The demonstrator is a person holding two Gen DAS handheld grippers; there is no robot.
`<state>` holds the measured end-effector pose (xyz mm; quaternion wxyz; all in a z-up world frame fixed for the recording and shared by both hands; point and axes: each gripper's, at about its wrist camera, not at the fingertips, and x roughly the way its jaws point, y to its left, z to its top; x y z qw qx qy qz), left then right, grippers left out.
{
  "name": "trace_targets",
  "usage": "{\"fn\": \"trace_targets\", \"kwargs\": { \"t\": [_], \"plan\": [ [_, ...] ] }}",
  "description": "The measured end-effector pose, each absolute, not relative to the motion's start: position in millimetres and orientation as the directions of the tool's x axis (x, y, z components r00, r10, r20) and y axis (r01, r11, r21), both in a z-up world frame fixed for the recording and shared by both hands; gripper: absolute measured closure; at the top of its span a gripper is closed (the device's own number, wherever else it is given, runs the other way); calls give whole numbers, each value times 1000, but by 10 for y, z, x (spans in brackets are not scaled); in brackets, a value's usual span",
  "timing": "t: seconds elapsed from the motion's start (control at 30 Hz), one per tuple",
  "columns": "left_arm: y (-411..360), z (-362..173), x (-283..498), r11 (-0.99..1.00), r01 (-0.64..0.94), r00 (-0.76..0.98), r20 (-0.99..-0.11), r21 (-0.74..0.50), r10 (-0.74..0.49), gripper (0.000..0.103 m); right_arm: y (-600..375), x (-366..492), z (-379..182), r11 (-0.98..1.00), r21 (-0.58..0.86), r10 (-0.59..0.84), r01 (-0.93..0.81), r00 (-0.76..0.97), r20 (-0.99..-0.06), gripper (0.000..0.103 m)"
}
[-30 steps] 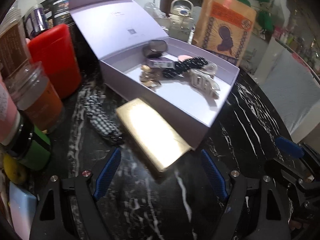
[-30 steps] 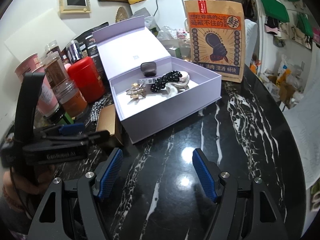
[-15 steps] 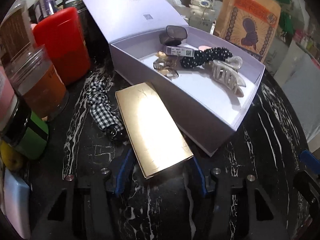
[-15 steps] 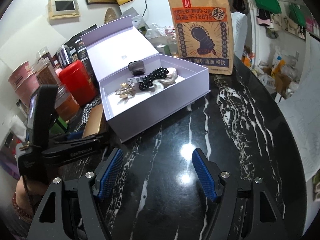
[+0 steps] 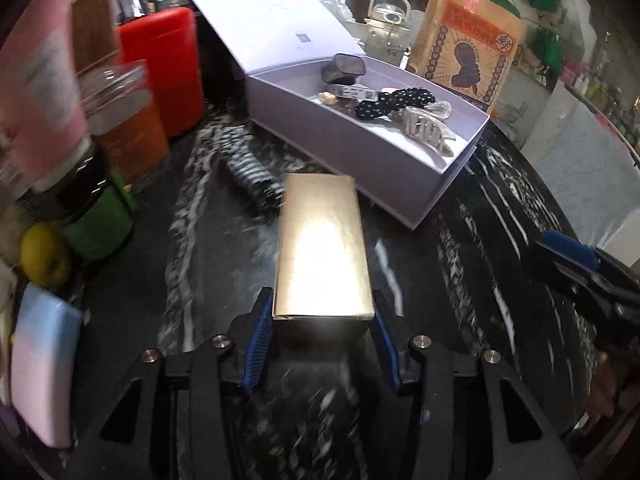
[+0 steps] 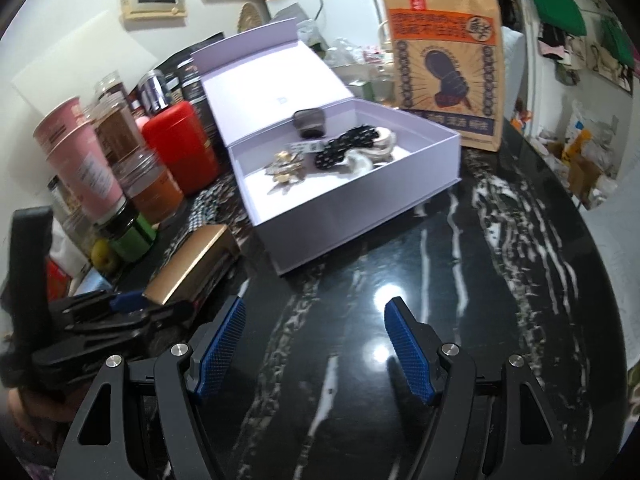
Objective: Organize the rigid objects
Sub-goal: 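Grasp the gold rectangular box with the left gripper while the right lowers onto the gingham scrunchie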
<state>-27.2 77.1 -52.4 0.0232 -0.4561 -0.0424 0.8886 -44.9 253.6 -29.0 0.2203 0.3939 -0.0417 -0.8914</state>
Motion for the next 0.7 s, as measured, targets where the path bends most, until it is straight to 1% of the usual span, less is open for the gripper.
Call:
{"fn": "trace_targets", "kwargs": {
  "t": [0.2,0.5,0.57,0.7],
  "plan": [
    [545,-521,-8,-996,40,-591,-806,-79,40,57,2234,-431,-320,-869,252,-469,426,-546,-694,30],
    [162,-554,223,-989,108,-598,-801,-105,20,57,1770,-547,-379,-818,250,-520,518,-484,-704,30],
    [71,-570,185,-984,113,-601,-798,-134,40,57,1706,-582,-382,-818,237,-518,523,-493,-699,30],
    [-58,-594,89,-972,111,-609,-788,-205,96,57,1558,-710,-415,-790,251,-546,559,-458,-701,30]
  ]
}}
